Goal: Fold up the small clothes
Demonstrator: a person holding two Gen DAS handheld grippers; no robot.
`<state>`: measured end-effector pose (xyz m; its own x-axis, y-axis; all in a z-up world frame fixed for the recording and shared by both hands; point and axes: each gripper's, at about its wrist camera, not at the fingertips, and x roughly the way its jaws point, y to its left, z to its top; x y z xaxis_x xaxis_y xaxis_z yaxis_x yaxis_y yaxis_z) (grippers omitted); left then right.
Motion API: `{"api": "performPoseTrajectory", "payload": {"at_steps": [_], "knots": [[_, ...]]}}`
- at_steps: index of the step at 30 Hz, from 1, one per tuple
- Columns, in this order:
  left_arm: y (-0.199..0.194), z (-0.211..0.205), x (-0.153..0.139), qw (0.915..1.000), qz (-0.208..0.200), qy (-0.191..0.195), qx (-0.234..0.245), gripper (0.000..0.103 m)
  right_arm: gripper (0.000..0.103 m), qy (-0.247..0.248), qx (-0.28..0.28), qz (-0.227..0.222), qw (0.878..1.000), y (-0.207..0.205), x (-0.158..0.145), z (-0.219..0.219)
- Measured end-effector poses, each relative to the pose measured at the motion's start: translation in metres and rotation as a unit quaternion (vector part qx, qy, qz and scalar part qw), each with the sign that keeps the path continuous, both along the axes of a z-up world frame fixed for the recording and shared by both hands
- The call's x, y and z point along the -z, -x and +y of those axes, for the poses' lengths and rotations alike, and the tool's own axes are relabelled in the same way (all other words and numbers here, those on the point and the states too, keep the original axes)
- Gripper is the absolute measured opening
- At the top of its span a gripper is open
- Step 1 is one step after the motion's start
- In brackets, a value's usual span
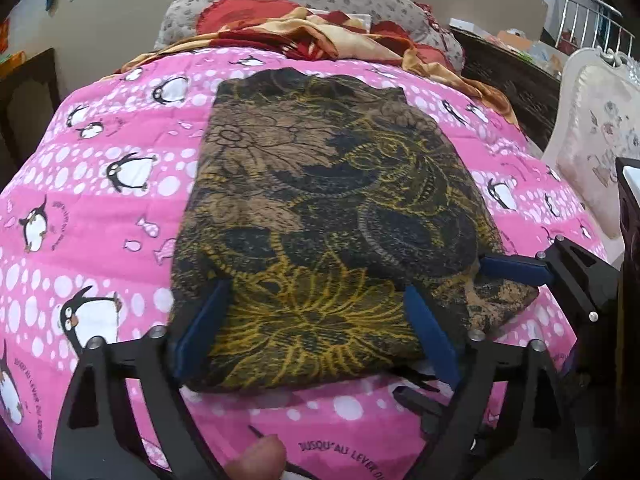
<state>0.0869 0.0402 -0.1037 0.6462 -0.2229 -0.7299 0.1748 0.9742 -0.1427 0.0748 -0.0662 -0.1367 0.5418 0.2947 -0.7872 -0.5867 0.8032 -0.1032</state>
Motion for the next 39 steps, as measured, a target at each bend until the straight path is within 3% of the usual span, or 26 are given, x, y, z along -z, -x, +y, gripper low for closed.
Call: {"api": "performPoseTrajectory", "payload": {"at_steps": [5, 8, 11, 14, 16, 19, 22, 26, 28, 30, 33, 39], "knots": [[-0.002, -0.011, -0.002, 0.9991, 0.011, -0.039, 0.011, 0.090, 0.103, 0.022, 0.001, -0.006, 1.000, 0.001, 0.003, 0.004], [0.003, 0.001, -0.010, 0.9998, 0.010, -0.016, -0.010, 0.090, 0.103, 0.017, 0.000, -0.002, 1.000, 0.000, 0.002, 0.004], [0.013, 0.010, -0.022, 0.9992, 0.000, -0.016, -0.038, 0.091, 0.103, 0.019, -0.003, -0.001, 1.000, 0.000, 0.003, 0.005], [0.021, 0.020, -0.031, 0.9986, 0.008, 0.005, -0.053, 0.103, 0.103, 0.007, -0.002, 0.000, 1.000, 0.001, -0.002, 0.002], [0.028, 0.025, -0.033, 0.9980, 0.019, 0.014, -0.059, 0.103, 0.103, 0.003, 0.003, 0.013, 1.000, 0.004, -0.010, -0.004], [0.038, 0.023, -0.034, 0.9964, 0.042, -0.017, -0.072, 0.103, 0.103, -0.008, 0.047, 0.028, 0.998, 0.016, -0.026, -0.028], [0.046, 0.015, -0.030, 0.9935, 0.073, -0.038, -0.079, 0.103, 0.103, 0.010, 0.130, 0.046, 0.990, 0.027, -0.026, -0.064], [0.053, 0.003, -0.017, 0.9907, 0.109, -0.023, -0.078, 0.103, 0.103, 0.006, 0.188, 0.107, 0.976, 0.037, -0.001, -0.105], [0.053, -0.003, -0.005, 0.9885, 0.131, -0.016, -0.073, 0.103, 0.103, -0.026, 0.193, 0.096, 0.976, 0.045, 0.001, -0.116], [0.052, -0.006, 0.013, 0.9824, 0.167, -0.015, -0.082, 0.103, 0.103, -0.023, 0.197, 0.085, 0.976, 0.052, 0.002, -0.116], [0.055, -0.022, 0.020, 0.9826, 0.150, -0.076, -0.079, 0.103, 0.103, -0.019, 0.214, 0.088, 0.973, 0.054, 0.003, -0.112], [0.056, -0.018, 0.015, 0.9851, 0.142, -0.064, -0.074, 0.103, 0.103, -0.022, 0.217, 0.083, 0.972, 0.059, 0.003, -0.111]]}}
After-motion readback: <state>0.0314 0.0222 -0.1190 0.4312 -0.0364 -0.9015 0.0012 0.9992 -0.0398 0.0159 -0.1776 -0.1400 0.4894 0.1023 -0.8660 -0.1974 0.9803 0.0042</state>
